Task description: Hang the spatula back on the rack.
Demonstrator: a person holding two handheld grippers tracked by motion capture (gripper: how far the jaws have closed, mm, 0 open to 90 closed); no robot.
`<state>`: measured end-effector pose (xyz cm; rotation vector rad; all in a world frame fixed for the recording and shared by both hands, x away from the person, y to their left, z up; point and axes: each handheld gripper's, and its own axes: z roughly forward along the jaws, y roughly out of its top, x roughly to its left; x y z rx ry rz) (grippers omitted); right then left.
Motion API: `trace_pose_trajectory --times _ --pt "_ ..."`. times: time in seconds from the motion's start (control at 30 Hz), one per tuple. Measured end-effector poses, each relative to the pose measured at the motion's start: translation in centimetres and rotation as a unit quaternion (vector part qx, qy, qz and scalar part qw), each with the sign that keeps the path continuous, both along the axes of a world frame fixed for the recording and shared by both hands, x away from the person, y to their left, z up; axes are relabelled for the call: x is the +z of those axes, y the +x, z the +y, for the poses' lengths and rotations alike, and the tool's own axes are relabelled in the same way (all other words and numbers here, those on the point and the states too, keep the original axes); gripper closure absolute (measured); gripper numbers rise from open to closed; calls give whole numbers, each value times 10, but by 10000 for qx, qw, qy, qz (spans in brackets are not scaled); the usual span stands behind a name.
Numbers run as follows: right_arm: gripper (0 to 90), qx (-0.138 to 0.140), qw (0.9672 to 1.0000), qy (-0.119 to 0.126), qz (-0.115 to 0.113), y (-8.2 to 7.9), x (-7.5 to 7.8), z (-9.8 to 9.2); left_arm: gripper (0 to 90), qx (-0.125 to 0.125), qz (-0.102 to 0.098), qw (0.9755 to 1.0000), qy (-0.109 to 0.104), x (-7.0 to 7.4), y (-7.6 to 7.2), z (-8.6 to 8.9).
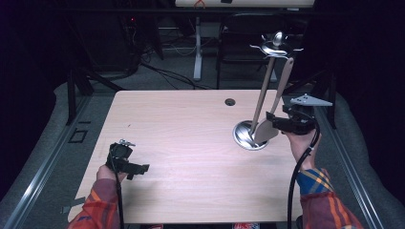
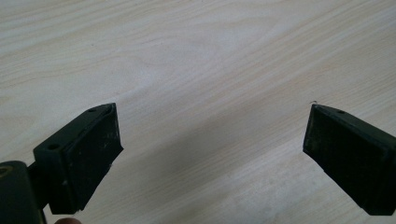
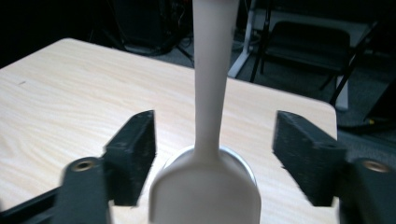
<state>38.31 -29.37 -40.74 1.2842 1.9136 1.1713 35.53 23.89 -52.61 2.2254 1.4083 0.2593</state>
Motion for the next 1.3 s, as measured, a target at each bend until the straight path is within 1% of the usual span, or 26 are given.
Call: trace_pose_trajectory --times 0.07,0.2,0.27,0.37,0.47,0.5,0.6,0.67,0.77,0.8,0.83,0.9,0.93,1.07,1.1,1.17,1.23,1.3 --pt "220 63 9999 -39 149 -3 -2 -1 39 4 1 10000 -2 0 0 0" --pt "156 172 9987 -145 452 -8 -8 -2 39 11 -3 10000 -5 0 0 0" --pt "146 258 9977 -189 590 -12 -11 -2 40 8 -2 10000 -4 0 0 0" --pt "128 347 9964 -233 732 -18 -15 1 40 2 -2 10000 -6 0 0 0" --pt "120 434 9954 -294 797 -25 -18 4 40 11 -3 10000 -6 0 0 0" --pt "119 443 9956 -297 765 -27 -19 5 40 9 -4 10000 -4 0 0 0" --pt "106 557 9938 -417 862 -36 -22 11 40 6 -4 10000 -3 0 0 0" --pt "92 625 9929 -453 903 -40 -24 14 40 8 1 10000 -2 0 0 0" --pt "71 694 9910 -559 999 -46 -30 18 40 4 2 10000 0 0 0 0" --pt "59 717 9896 -608 1088 -47 -33 19 40 2 -1 10000 0 0 0 0" --pt "43 779 9874 -673 1202 -48 -37 20 40 -2 2 10000 -3 0 0 0" --pt "24 829 9843 -756 1364 -51 -44 23 40 0 1 10000 -2 0 0 0" --pt "12 846 9825 -844 1426 -52 -46 24 40 2 1 10000 0 0 0 0" --pt "0 976 9781 -972 1561 -61 -55 29 40 -15 19 10000 19 0 0 0" --pt "0 1012 9761 -1046 1615 -63 -56 30 40 -3 16 10000 6 0 0 -1" --pt "0 1051 9736 -1136 1677 -67 -61 32 40 -14 16 10000 17 0 0 -1" --pt "0 1156 9702 -1183 1773 -72 -67 34 40 -7 9 10000 24 0 -1 -1" --pt "0 1260 9637 -1404 1888 -76 -72 34 41 3 1 10000 20 0 -1 -1"
